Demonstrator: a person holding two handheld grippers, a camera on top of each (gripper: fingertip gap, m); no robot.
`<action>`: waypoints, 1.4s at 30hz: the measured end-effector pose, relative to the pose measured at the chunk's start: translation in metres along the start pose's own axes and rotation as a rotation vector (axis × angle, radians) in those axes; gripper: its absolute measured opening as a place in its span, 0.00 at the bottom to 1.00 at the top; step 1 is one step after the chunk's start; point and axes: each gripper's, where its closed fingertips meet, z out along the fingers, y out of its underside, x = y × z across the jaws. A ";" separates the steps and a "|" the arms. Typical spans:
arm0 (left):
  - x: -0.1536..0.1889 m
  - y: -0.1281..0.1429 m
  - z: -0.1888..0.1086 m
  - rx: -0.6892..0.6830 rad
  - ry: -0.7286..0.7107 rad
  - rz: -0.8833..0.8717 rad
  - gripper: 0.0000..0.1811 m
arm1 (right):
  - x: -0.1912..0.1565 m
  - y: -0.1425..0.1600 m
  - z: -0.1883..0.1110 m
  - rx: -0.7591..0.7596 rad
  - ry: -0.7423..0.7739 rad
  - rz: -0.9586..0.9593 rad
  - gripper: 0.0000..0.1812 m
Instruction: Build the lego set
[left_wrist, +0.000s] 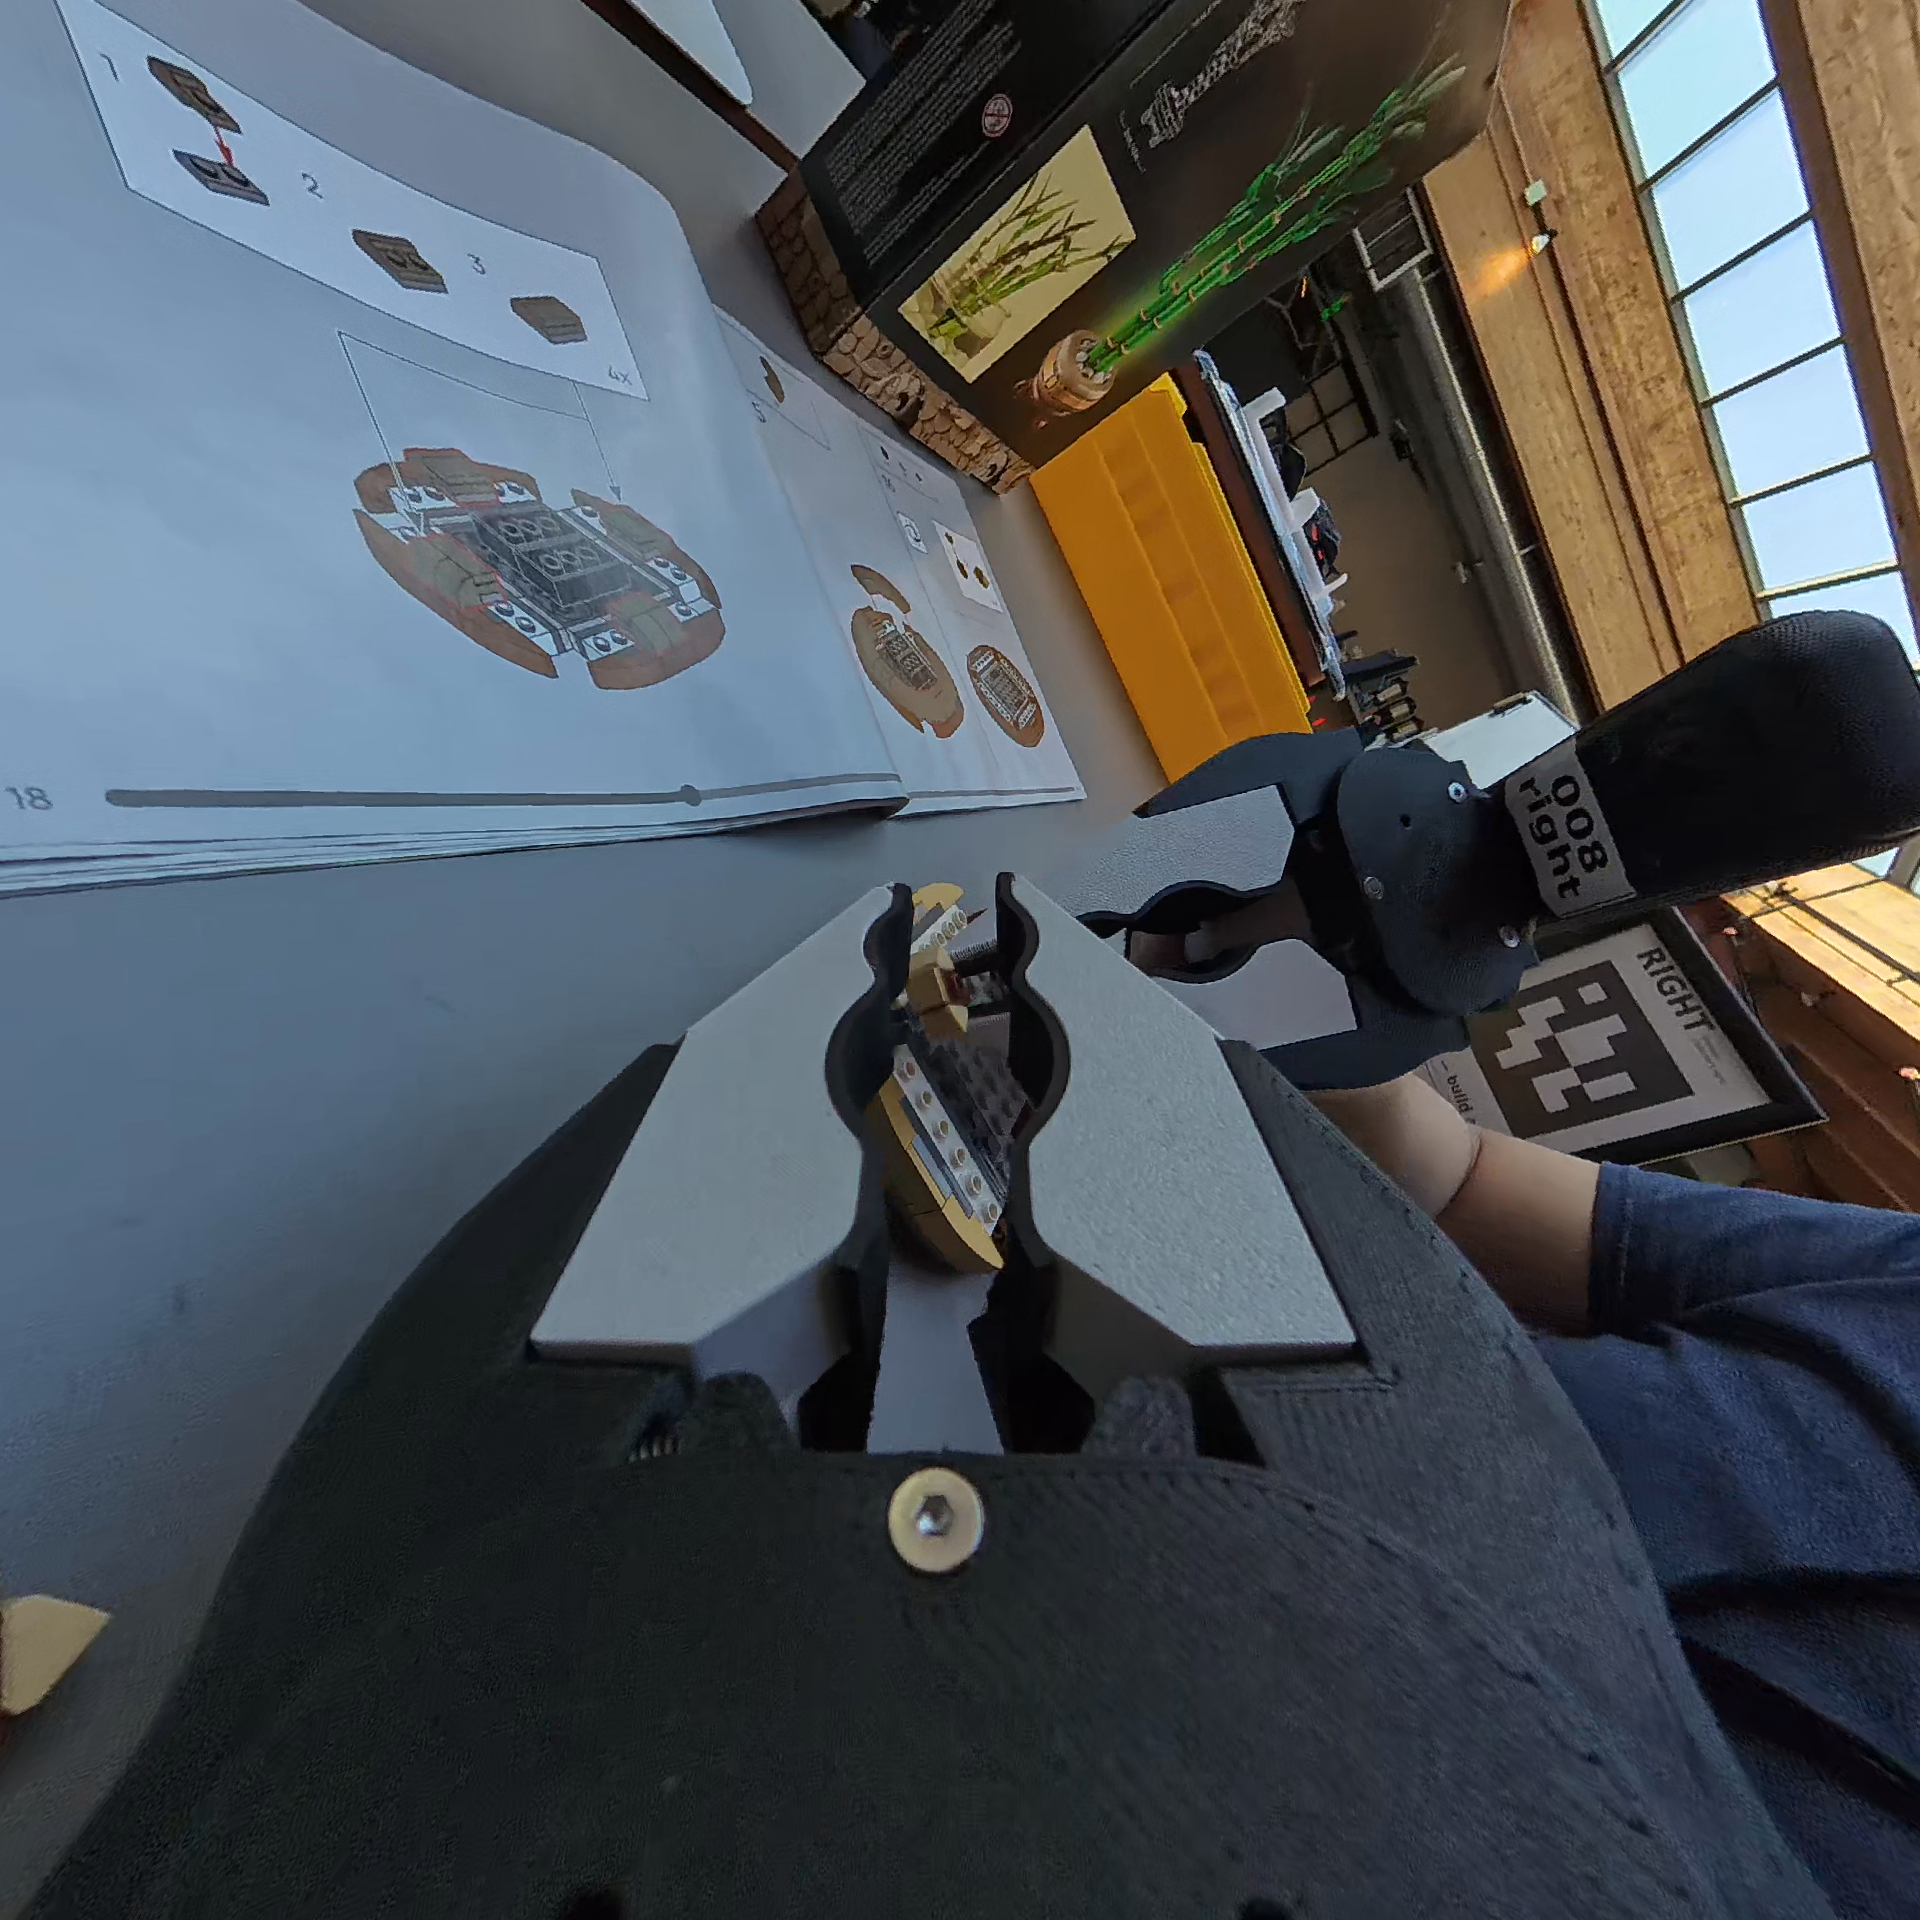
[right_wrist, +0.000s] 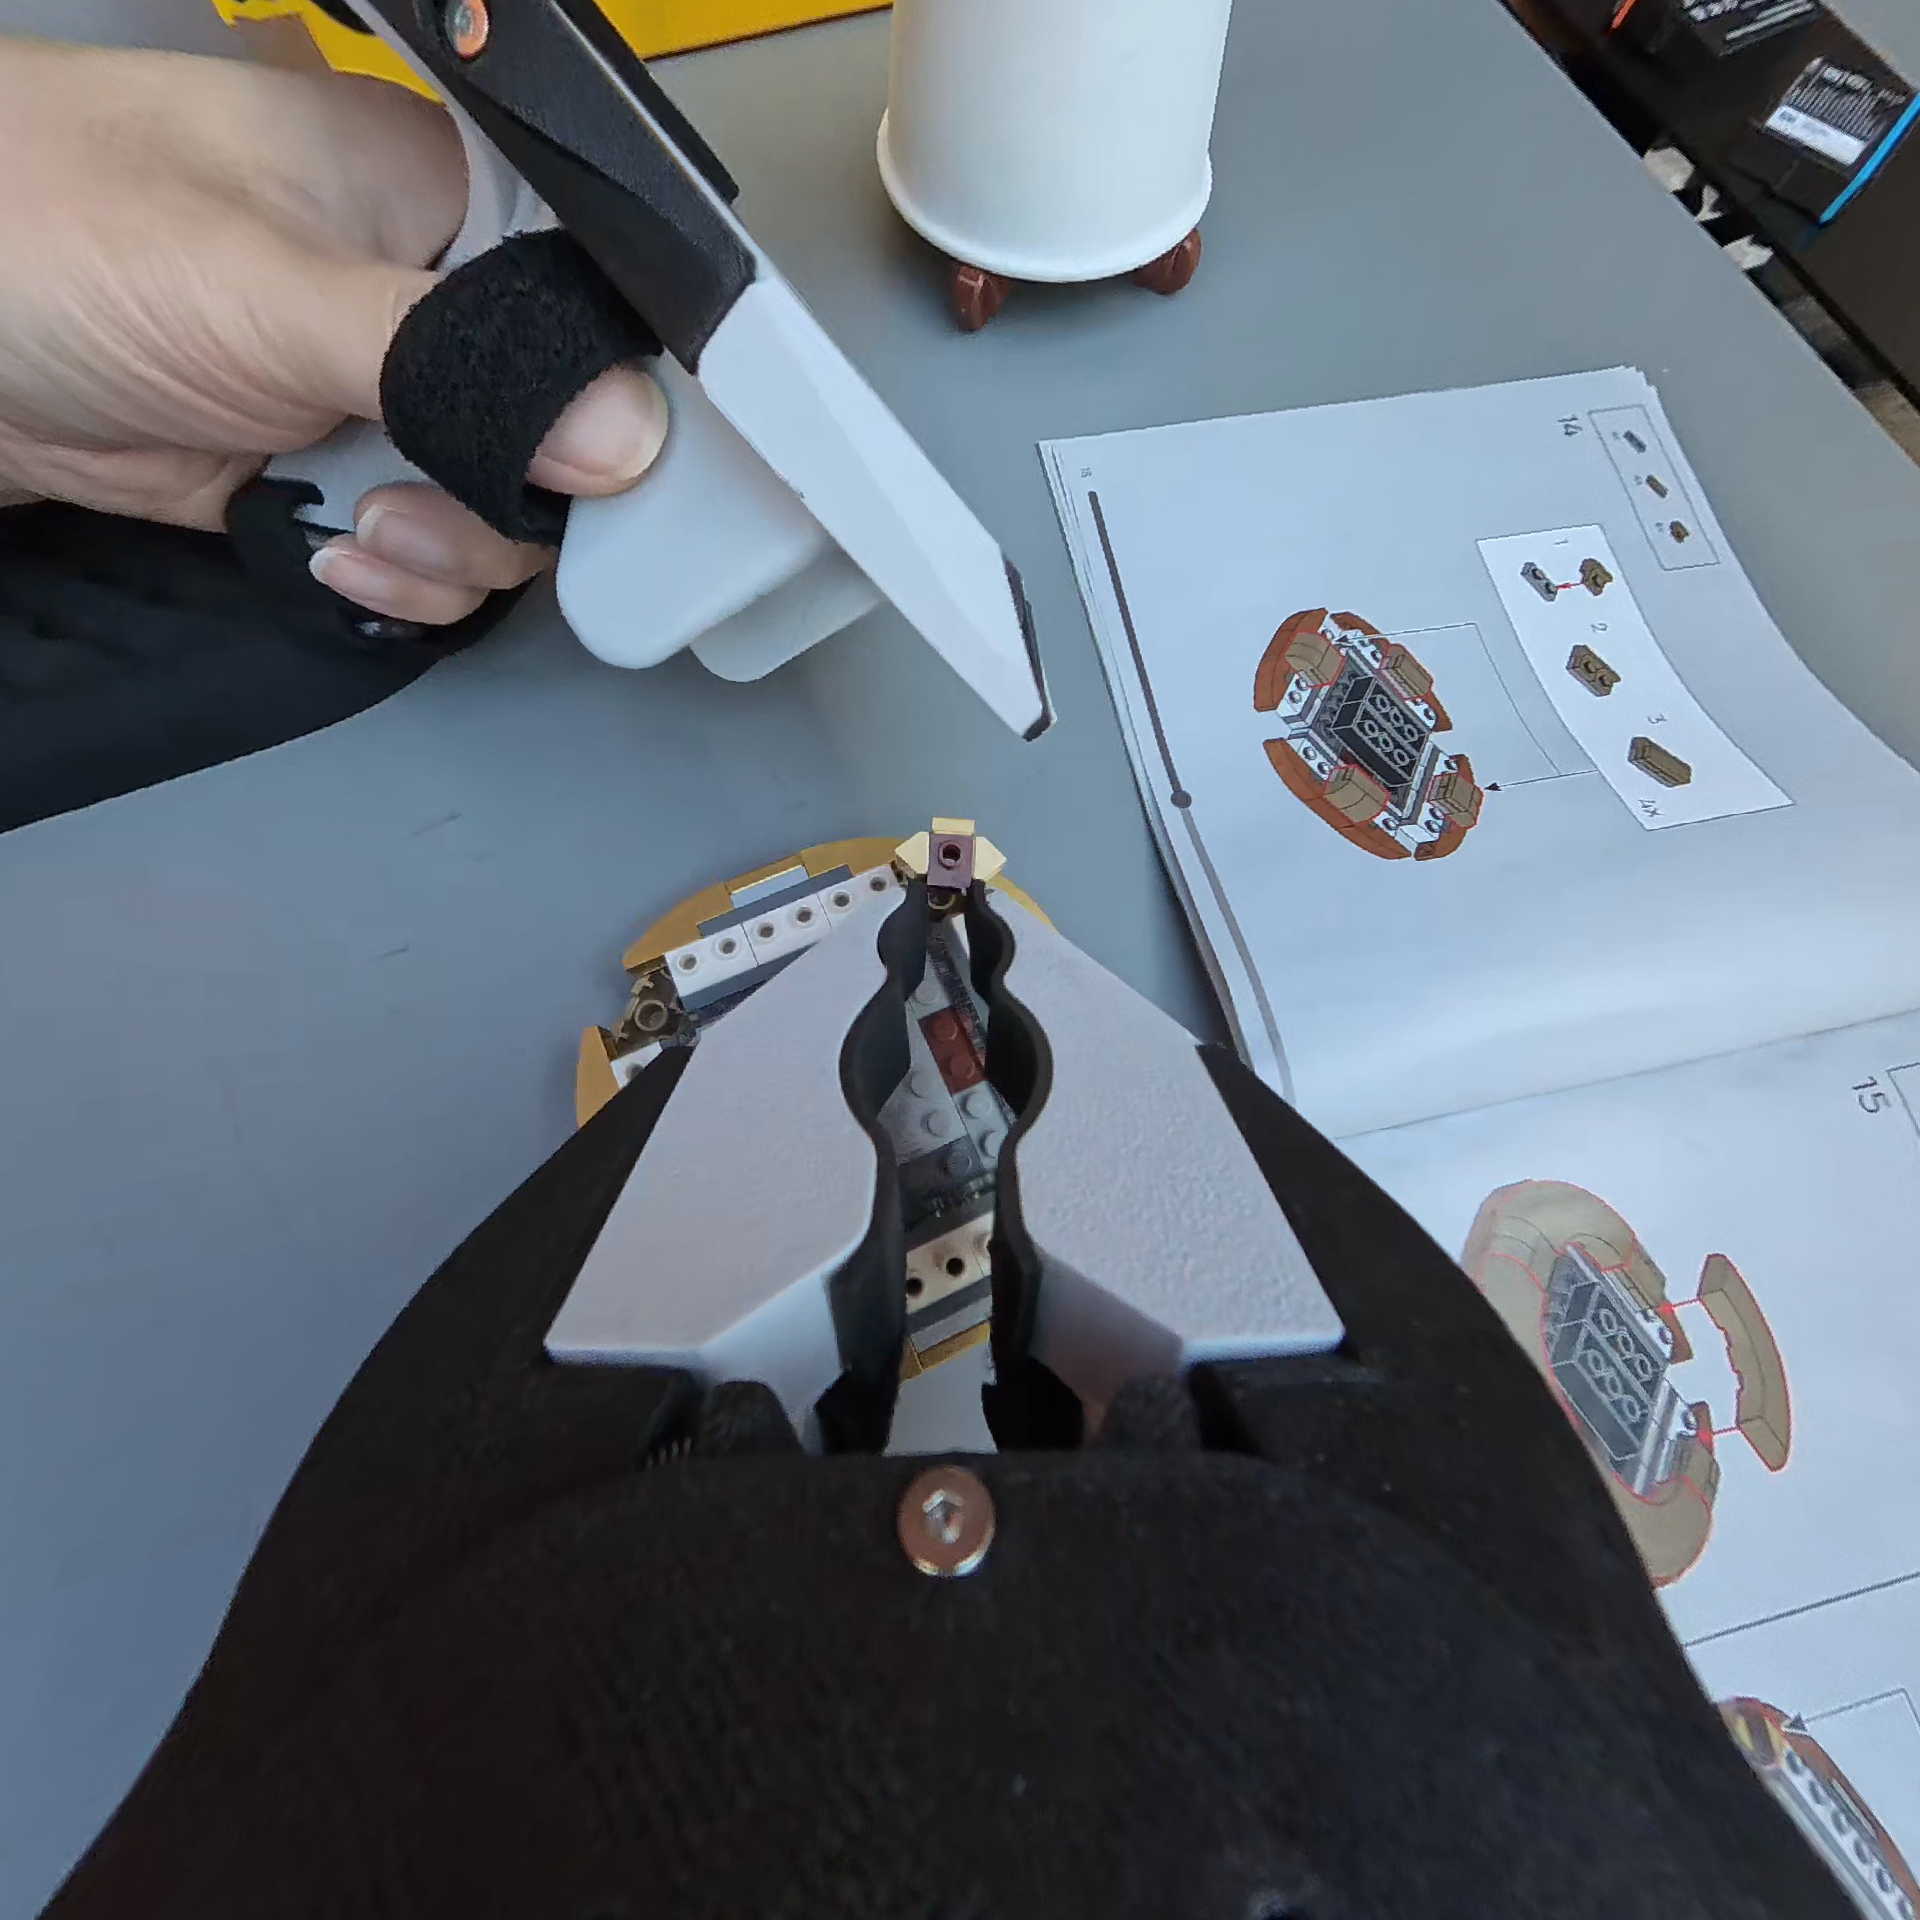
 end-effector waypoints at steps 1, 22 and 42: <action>-0.001 0.001 0.000 -0.008 -0.011 0.005 0.08 | -0.002 0.001 0.002 -0.016 -0.012 0.015 0.04; -0.002 0.001 -0.005 -0.060 -0.017 0.059 0.13 | 0.027 -0.001 -0.019 0.046 0.039 0.086 0.04; -0.008 0.026 0.007 -0.185 -0.044 -0.005 0.11 | 0.111 0.026 -0.133 0.185 0.277 0.162 0.04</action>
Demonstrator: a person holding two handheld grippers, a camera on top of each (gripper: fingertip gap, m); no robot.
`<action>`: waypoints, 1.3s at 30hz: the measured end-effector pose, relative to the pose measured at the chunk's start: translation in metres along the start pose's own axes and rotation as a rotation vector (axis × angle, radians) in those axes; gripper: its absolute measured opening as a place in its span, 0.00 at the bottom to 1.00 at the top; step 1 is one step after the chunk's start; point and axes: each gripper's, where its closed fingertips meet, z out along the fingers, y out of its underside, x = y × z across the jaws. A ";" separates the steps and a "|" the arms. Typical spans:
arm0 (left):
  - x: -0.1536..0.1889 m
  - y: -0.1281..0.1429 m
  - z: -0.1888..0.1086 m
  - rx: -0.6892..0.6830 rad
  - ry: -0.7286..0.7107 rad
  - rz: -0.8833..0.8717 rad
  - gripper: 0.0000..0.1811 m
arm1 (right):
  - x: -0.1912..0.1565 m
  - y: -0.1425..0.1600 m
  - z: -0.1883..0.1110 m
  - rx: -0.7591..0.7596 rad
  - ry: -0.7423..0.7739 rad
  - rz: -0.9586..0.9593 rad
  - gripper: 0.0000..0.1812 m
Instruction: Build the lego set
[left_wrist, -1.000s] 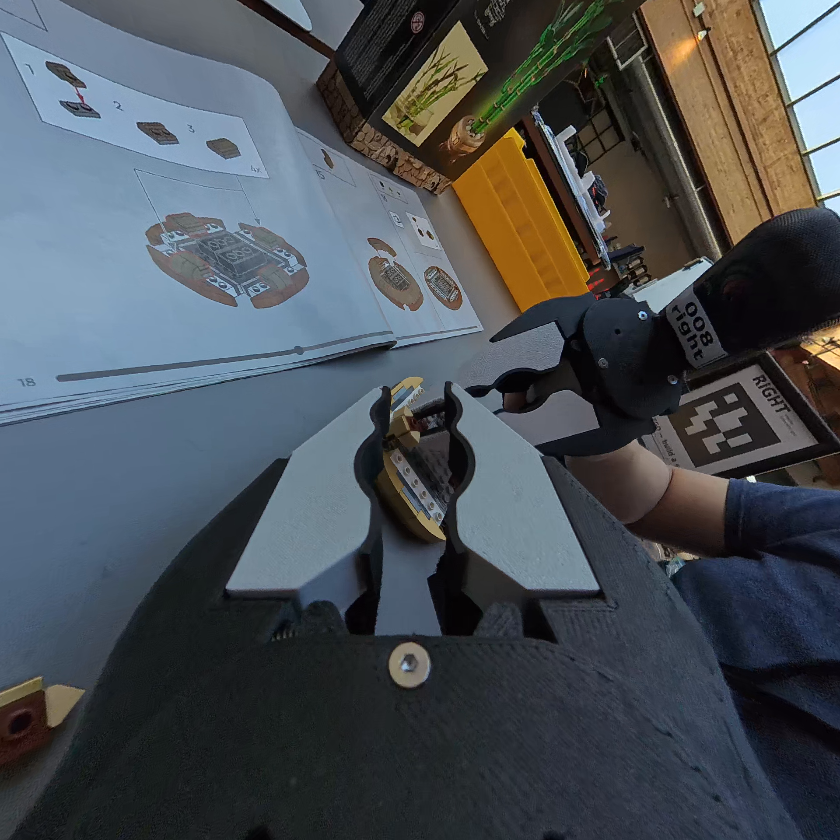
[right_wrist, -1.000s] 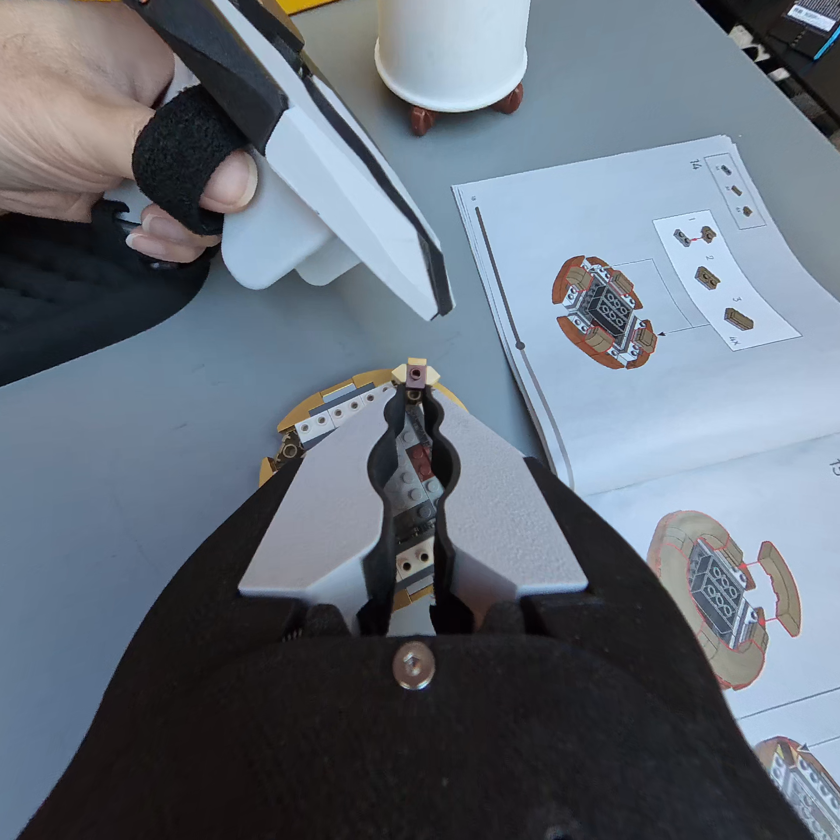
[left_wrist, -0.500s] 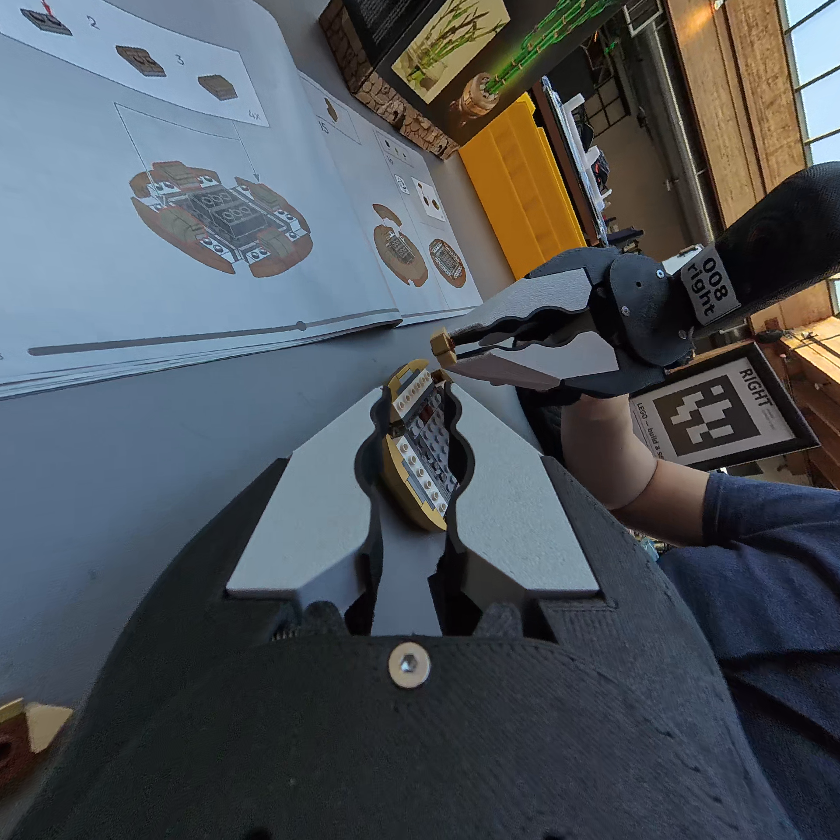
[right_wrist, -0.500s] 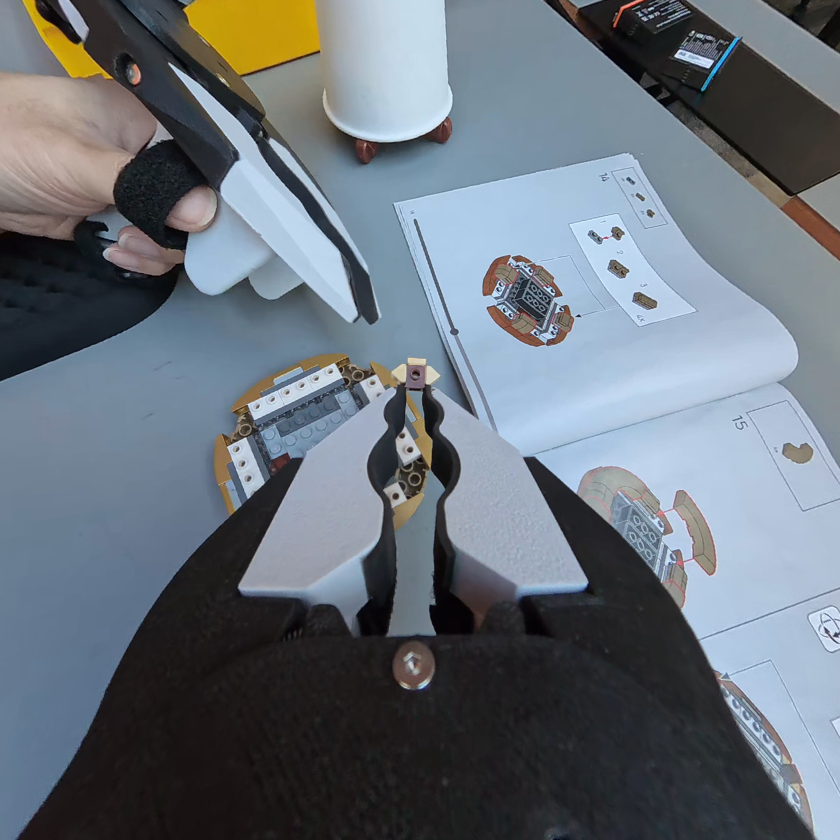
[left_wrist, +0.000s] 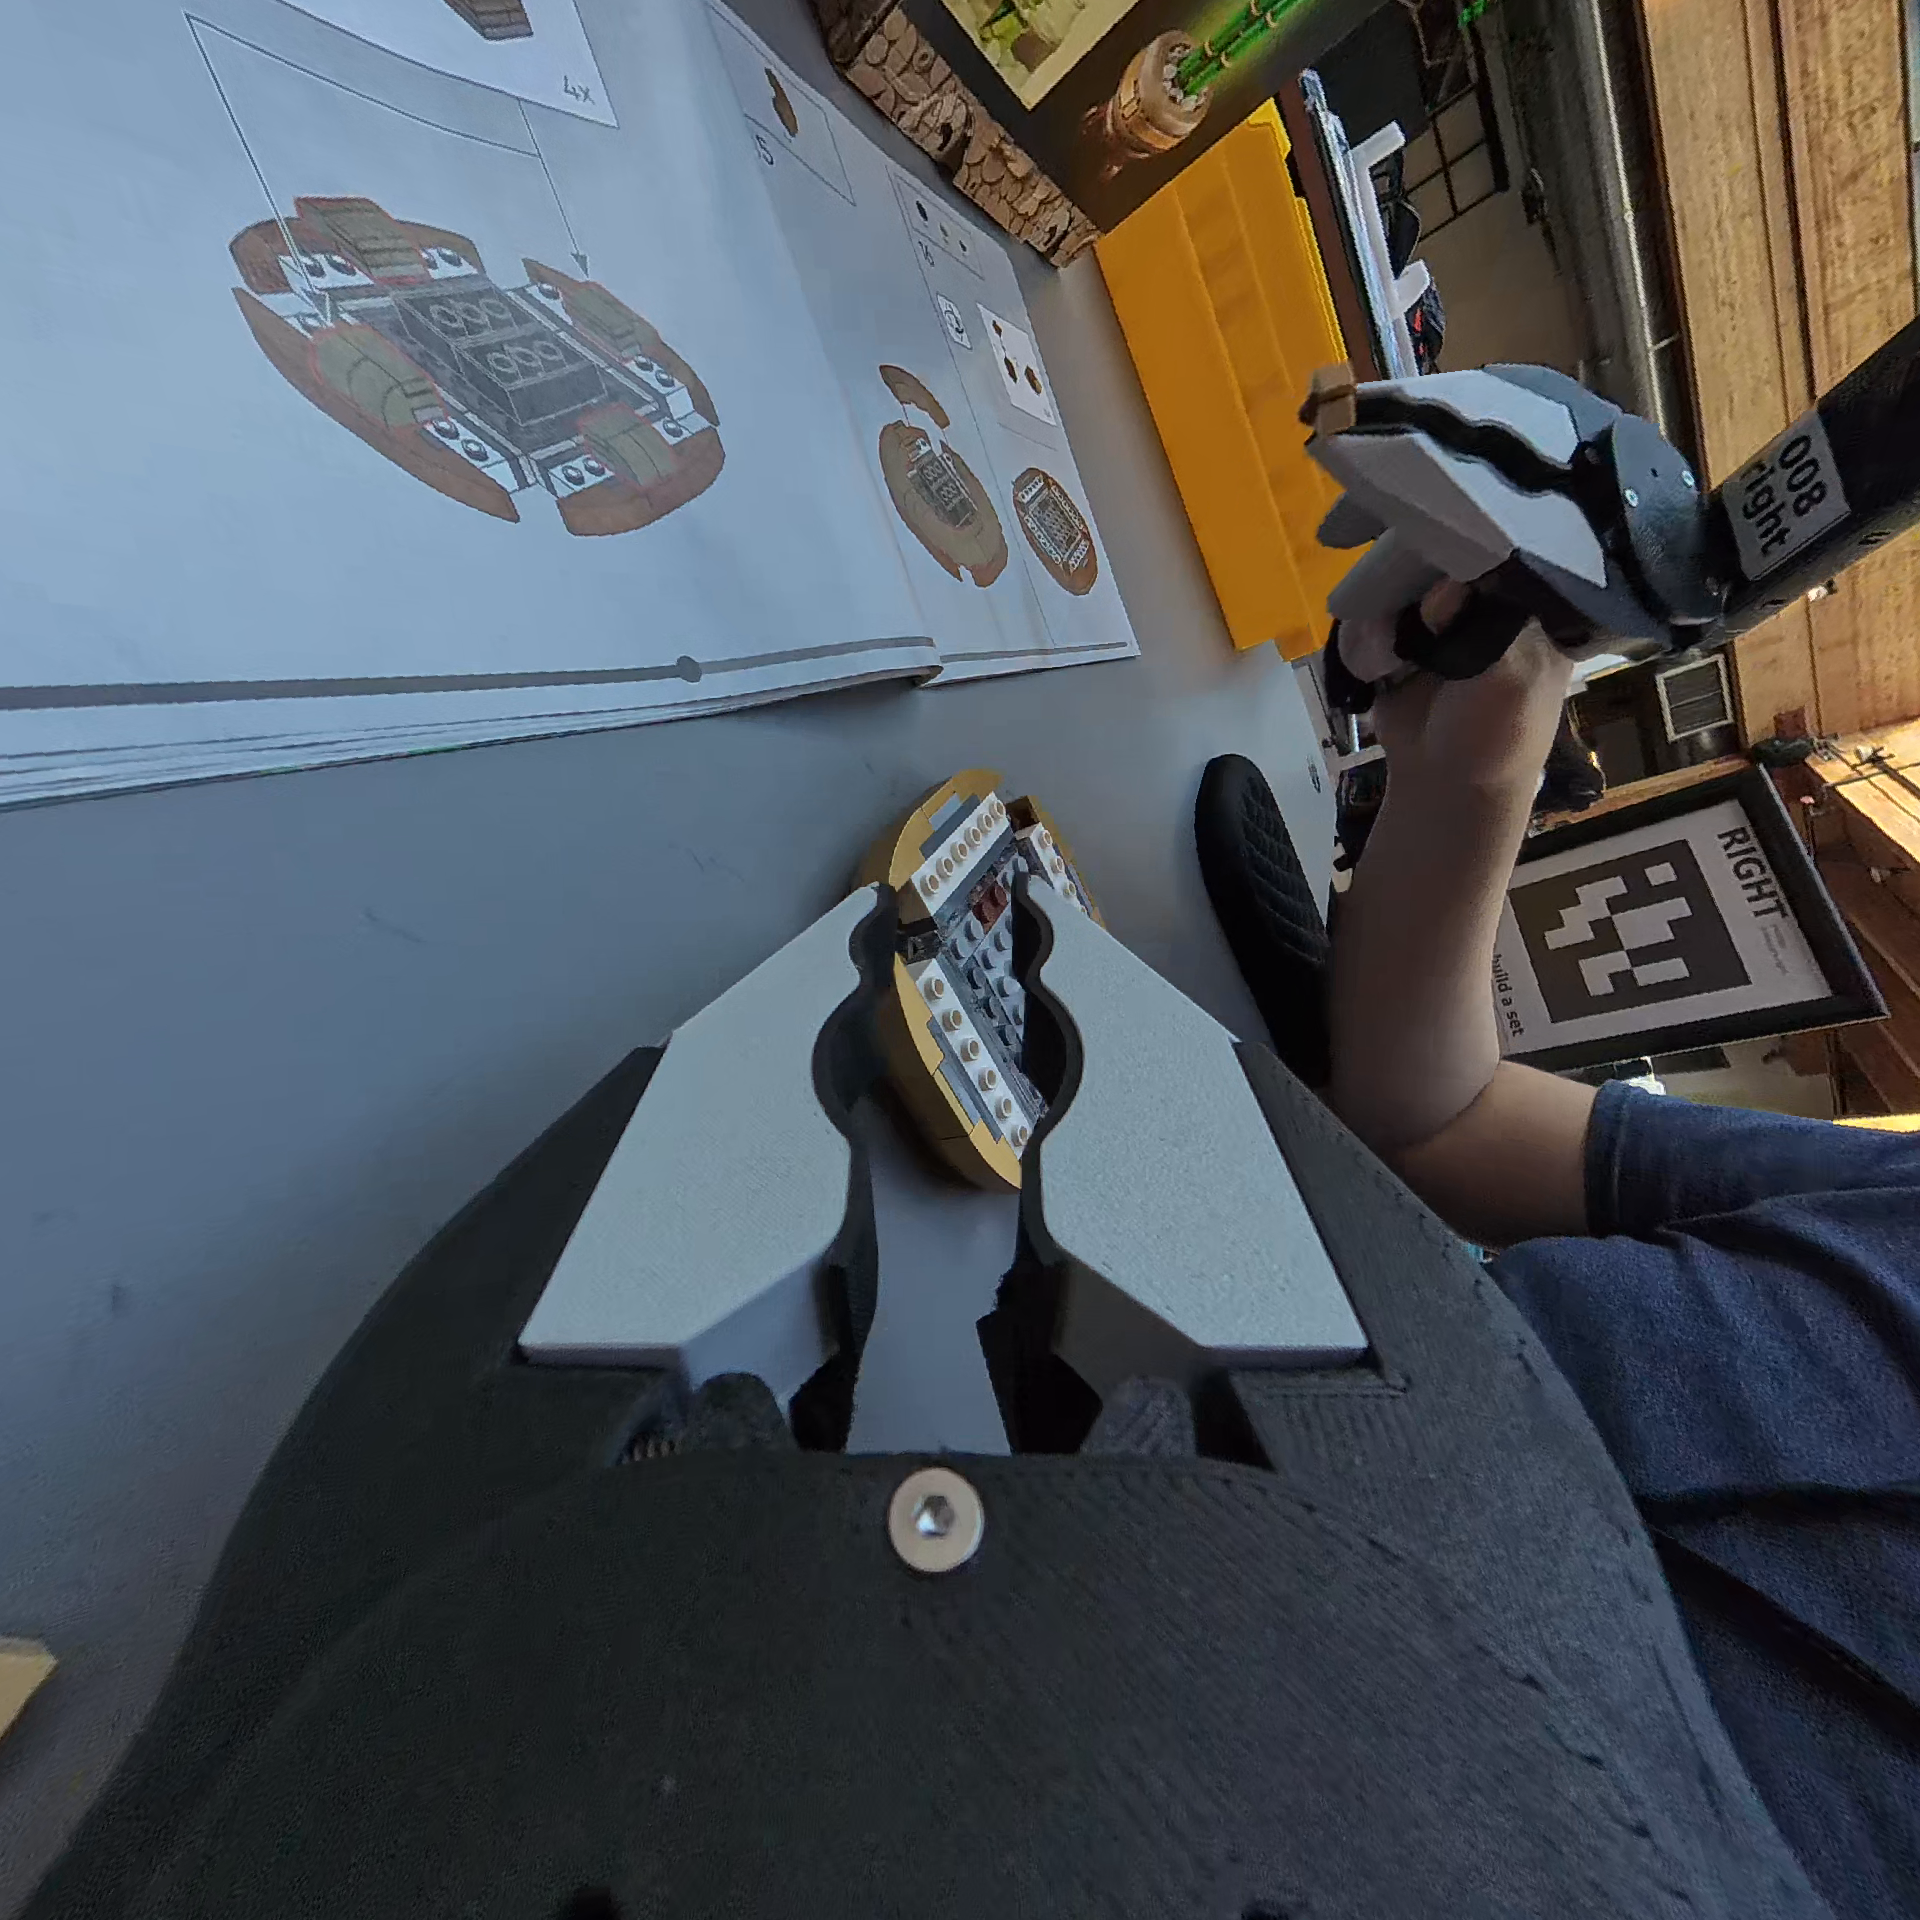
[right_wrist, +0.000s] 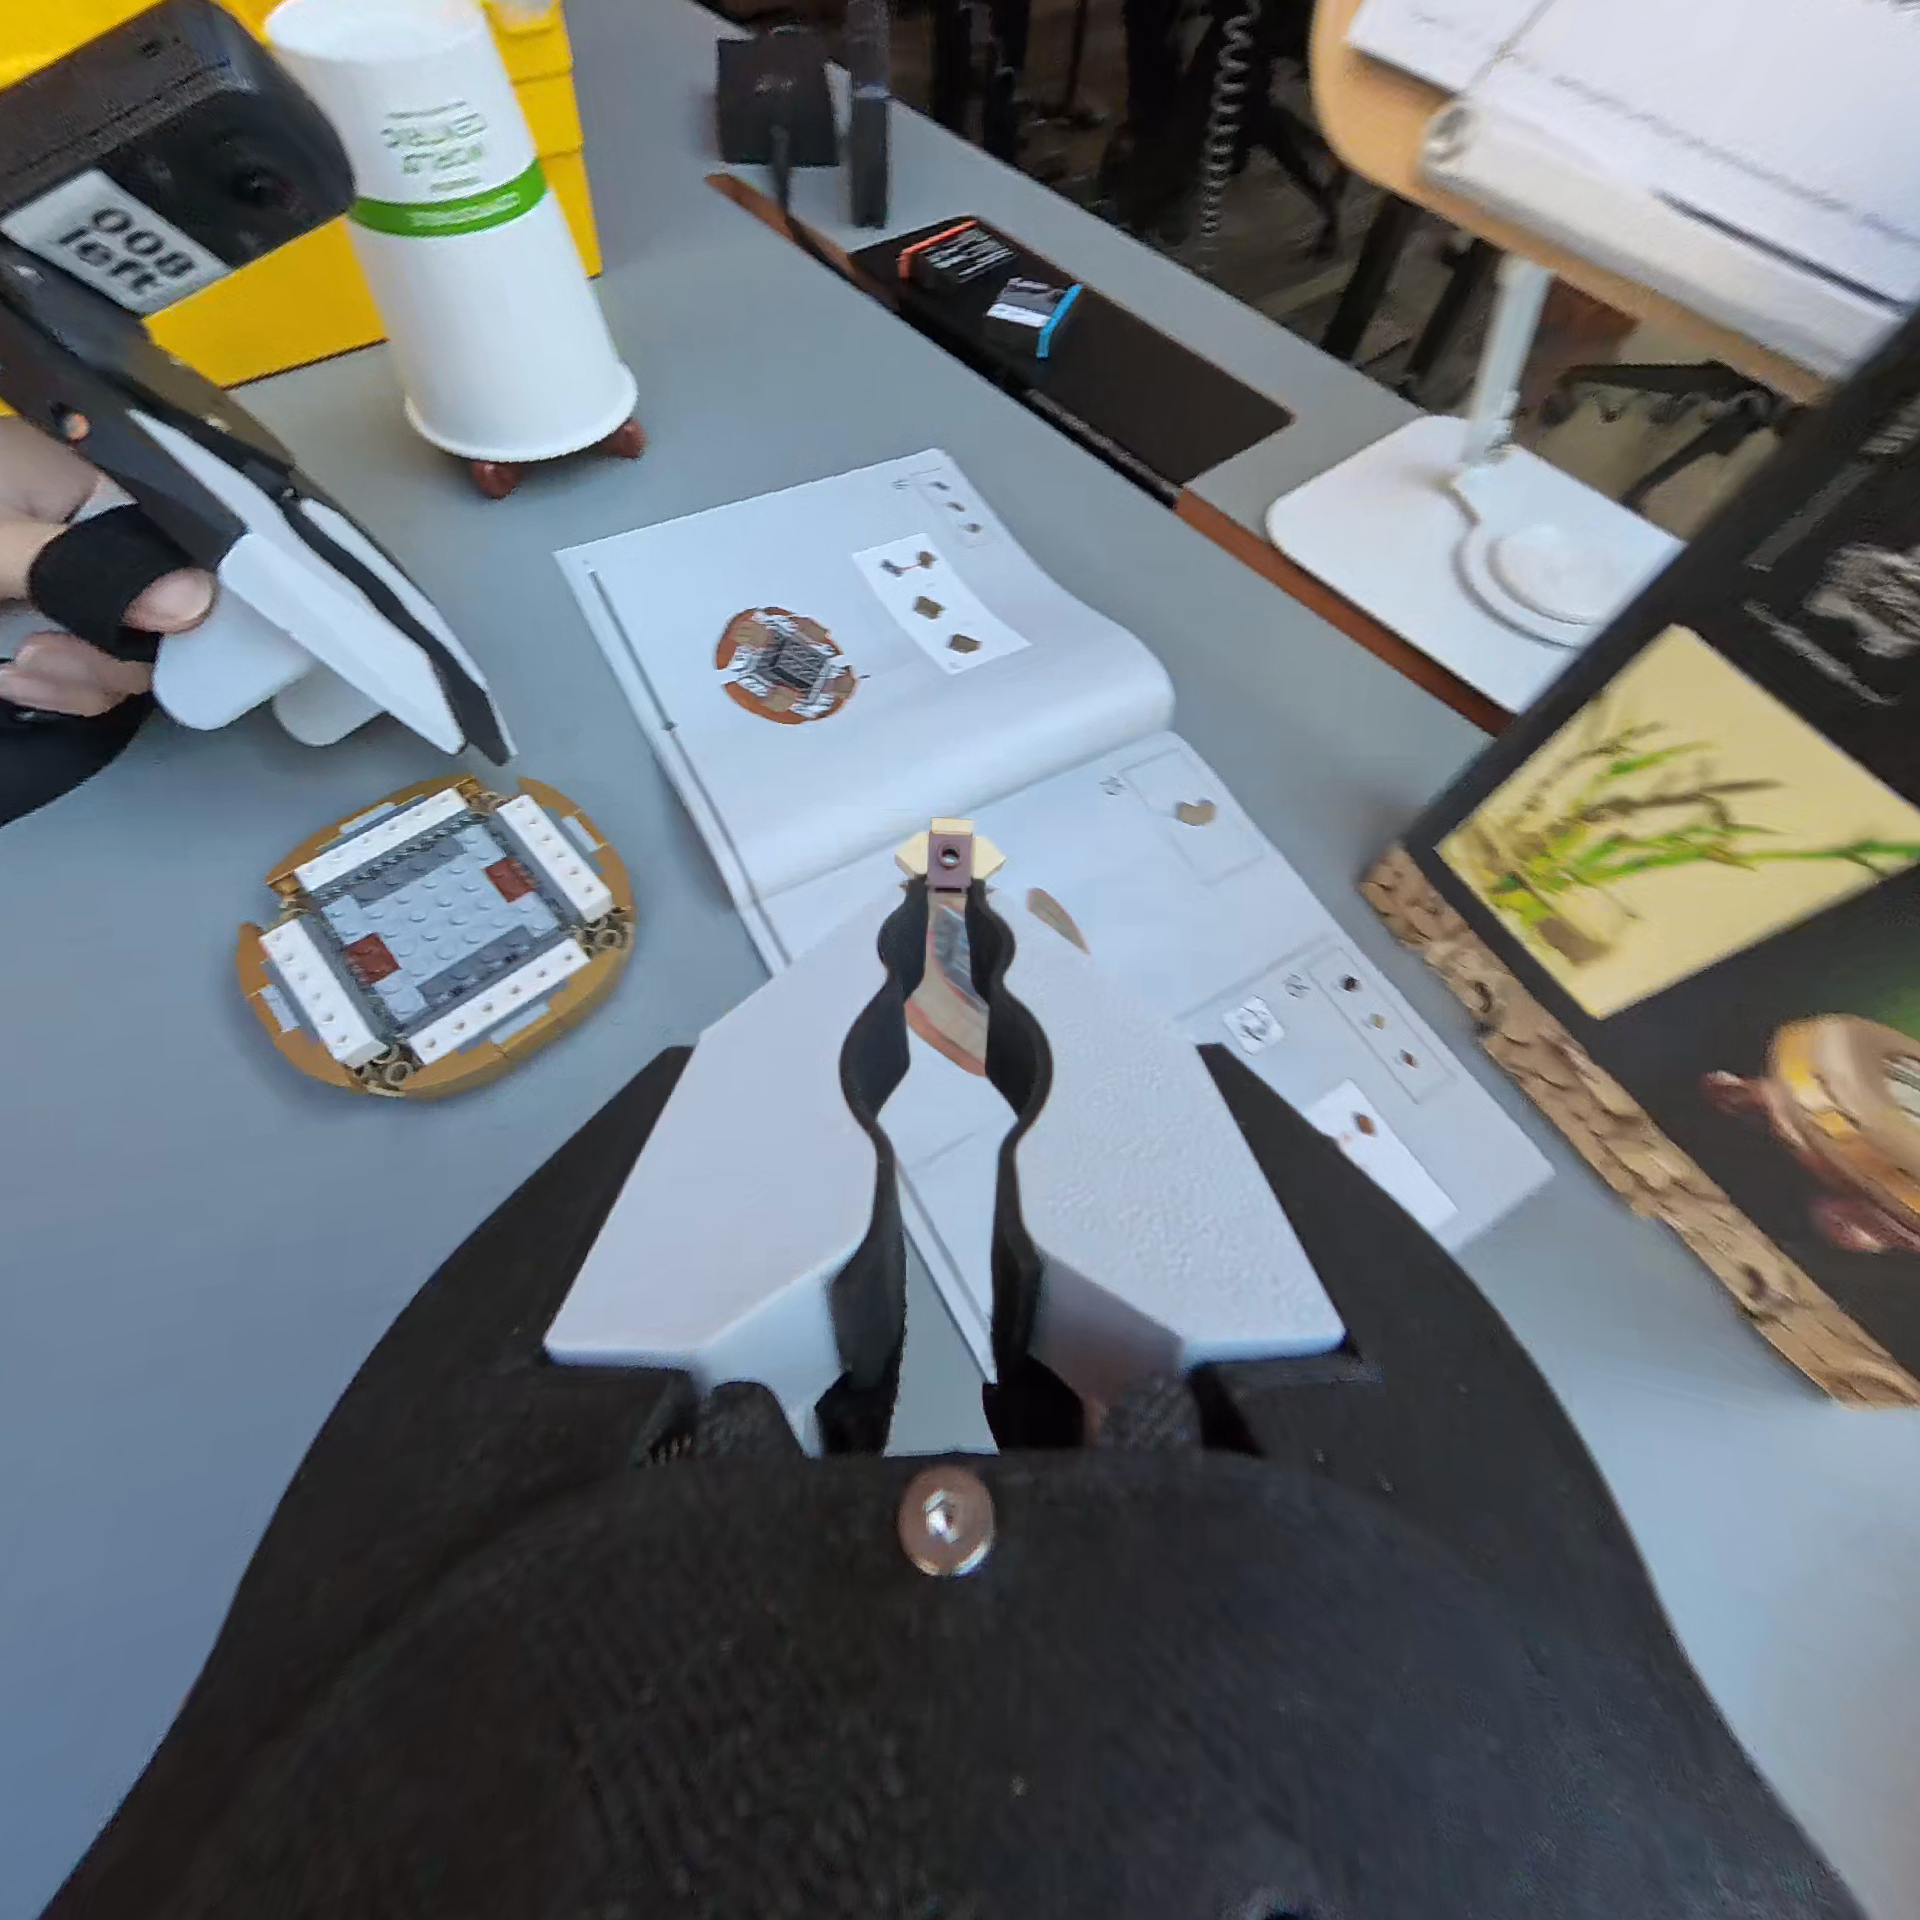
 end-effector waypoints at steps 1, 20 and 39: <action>-0.001 0.001 0.001 -0.009 -0.004 -0.009 0.11 | 0.014 0.001 -0.013 0.015 0.040 0.019 0.04; 0.018 0.038 0.024 -0.149 -0.038 0.023 0.06 | 0.077 0.040 -0.088 0.051 0.227 0.090 0.04; 0.053 0.009 -0.021 0.056 -0.140 0.660 0.08 | 0.027 0.055 -0.054 -0.072 0.021 0.028 0.04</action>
